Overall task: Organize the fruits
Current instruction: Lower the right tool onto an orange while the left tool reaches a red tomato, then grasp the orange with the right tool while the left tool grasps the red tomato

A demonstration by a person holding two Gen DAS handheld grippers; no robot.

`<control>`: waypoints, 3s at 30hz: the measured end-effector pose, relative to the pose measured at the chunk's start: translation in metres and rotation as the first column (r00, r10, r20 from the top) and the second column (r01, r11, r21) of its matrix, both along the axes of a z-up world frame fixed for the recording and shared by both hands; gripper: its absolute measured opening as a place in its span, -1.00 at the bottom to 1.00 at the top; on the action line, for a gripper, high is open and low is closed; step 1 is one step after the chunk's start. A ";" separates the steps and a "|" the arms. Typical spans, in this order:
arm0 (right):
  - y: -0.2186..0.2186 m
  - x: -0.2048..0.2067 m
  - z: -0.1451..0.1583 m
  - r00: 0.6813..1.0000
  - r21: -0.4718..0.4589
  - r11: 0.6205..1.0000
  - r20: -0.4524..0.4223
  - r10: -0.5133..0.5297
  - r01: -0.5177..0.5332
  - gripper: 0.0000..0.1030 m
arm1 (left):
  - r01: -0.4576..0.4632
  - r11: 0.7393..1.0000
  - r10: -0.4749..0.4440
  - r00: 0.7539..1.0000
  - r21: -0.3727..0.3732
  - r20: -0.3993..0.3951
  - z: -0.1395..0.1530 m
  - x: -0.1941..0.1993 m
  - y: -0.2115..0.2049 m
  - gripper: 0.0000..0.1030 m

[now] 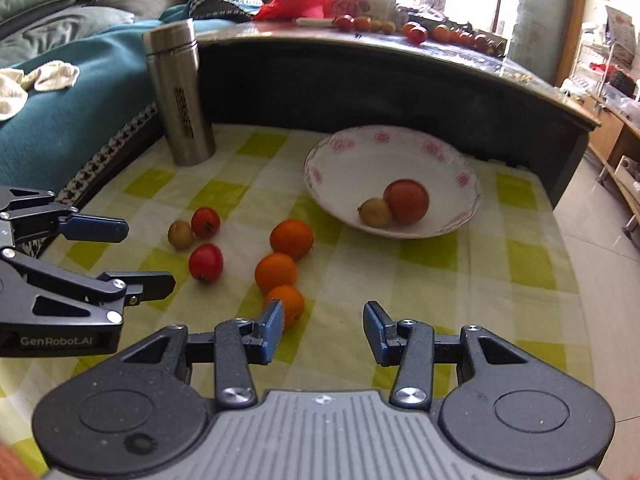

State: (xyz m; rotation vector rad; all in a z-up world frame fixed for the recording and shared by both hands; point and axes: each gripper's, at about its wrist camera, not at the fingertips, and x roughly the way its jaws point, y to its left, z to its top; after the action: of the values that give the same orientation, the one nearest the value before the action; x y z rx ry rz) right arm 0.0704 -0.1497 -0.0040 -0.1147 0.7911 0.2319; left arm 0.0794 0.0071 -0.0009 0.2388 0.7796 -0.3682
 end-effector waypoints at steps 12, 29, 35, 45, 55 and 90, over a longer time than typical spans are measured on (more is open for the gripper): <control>0.019 0.029 -0.023 0.996 0.002 0.997 -0.043 0.077 -0.077 -0.04 | 0.028 1.000 -0.029 0.999 -0.008 -0.042 -0.018 0.015 0.002 0.35; 0.008 0.023 -0.026 0.995 0.020 0.998 -0.087 0.057 -0.056 -0.31 | 0.024 0.999 -0.025 0.998 -0.023 -0.064 -0.038 0.040 -0.014 -0.03; 0.003 0.023 -0.026 0.994 0.025 0.999 -0.096 0.045 -0.043 -0.31 | 0.016 1.000 -0.018 0.999 -0.023 -0.050 -0.039 0.043 -0.018 -0.25; -0.003 0.011 -0.025 0.991 0.010 0.998 -0.114 0.066 -0.066 -0.31 | 0.138 0.990 -0.137 0.987 0.013 -0.080 -0.035 0.011 -0.023 -0.26; -0.005 -0.016 -0.033 0.989 -0.040 0.992 -0.096 0.116 -0.120 -0.30 | 0.156 0.986 -0.151 0.985 0.054 -0.079 -0.039 -0.012 -0.020 -0.15; 0.007 0.013 -0.030 0.986 0.024 0.989 -0.075 0.146 -0.144 0.06 | 0.129 0.991 -0.127 0.988 0.020 -0.084 -0.040 -0.008 -0.017 0.31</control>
State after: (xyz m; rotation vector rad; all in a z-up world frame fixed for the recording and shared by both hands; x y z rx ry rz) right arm 0.0836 -0.1432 -0.0340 -0.1469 0.8581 0.3833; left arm 0.0713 -0.0101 -0.0409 0.2997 0.8530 -0.4918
